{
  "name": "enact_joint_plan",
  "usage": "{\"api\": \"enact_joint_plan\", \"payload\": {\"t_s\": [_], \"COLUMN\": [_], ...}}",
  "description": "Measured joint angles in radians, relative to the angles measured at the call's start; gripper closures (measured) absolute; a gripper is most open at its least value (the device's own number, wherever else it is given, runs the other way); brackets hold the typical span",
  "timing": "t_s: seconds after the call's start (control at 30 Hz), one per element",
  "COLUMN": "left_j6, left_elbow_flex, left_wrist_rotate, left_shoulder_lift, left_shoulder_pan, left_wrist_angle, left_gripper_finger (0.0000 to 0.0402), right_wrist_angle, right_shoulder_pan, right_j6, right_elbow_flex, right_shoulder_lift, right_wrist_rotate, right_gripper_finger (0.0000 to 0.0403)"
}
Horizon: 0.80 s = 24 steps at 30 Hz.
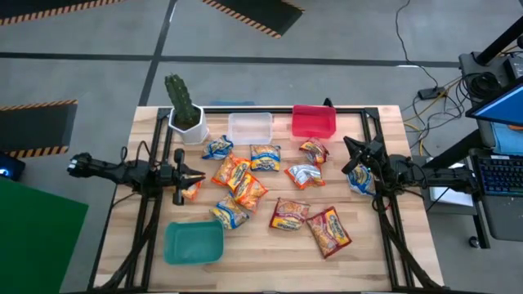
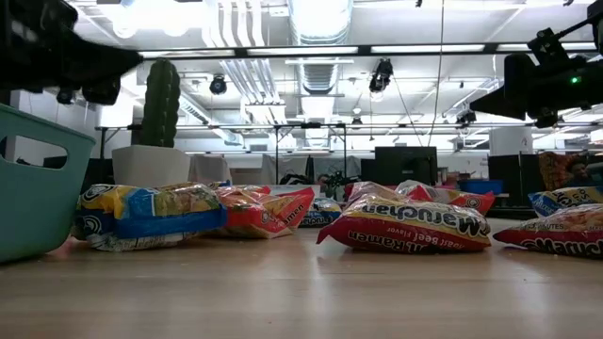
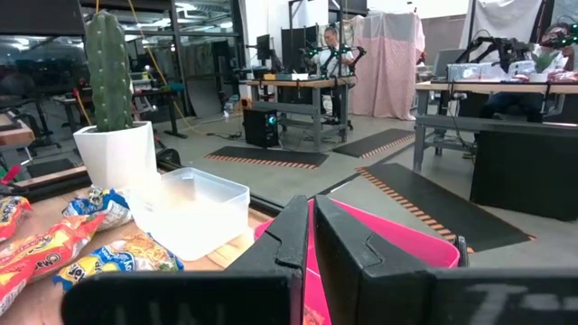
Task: Sort Maruchan noodles
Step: Put the orange noodle pack into the red bin
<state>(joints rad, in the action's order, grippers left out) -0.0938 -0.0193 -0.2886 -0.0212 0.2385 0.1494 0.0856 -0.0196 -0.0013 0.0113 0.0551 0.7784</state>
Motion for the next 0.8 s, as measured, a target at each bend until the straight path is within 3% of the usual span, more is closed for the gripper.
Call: {"api": "enact_joint_plan", "payload": {"t_s": [0.27, 0.57, 0.8], "left_j6": [0.026, 0.053, 0.183], "left_elbow_flex": [0.0, 0.0, 0.0], "left_wrist_rotate": [0.0, 0.002, 0.221], "left_shoulder_lift": [0.0, 0.001, -0.033], "left_shoulder_pan": [0.0, -0.001, 0.001], "left_wrist_angle": [0.343, 0.456, 0.569], "left_gripper_finger": [0.0365, 0.0365, 0.0365], "right_wrist_angle": [0.0, 0.0, 0.0], "right_shoulder_pan": [0.0, 0.0, 0.0], "right_j6": [0.0, 0.0, 0.007], "right_elbow_flex": [0.0, 0.0, 0.0], "right_shoulder_lift": [0.0, 0.0, 0.0], "right_wrist_rotate": [0.0, 0.0, 0.0], "right_gripper_finger": [0.039, 0.039, 0.039]}}
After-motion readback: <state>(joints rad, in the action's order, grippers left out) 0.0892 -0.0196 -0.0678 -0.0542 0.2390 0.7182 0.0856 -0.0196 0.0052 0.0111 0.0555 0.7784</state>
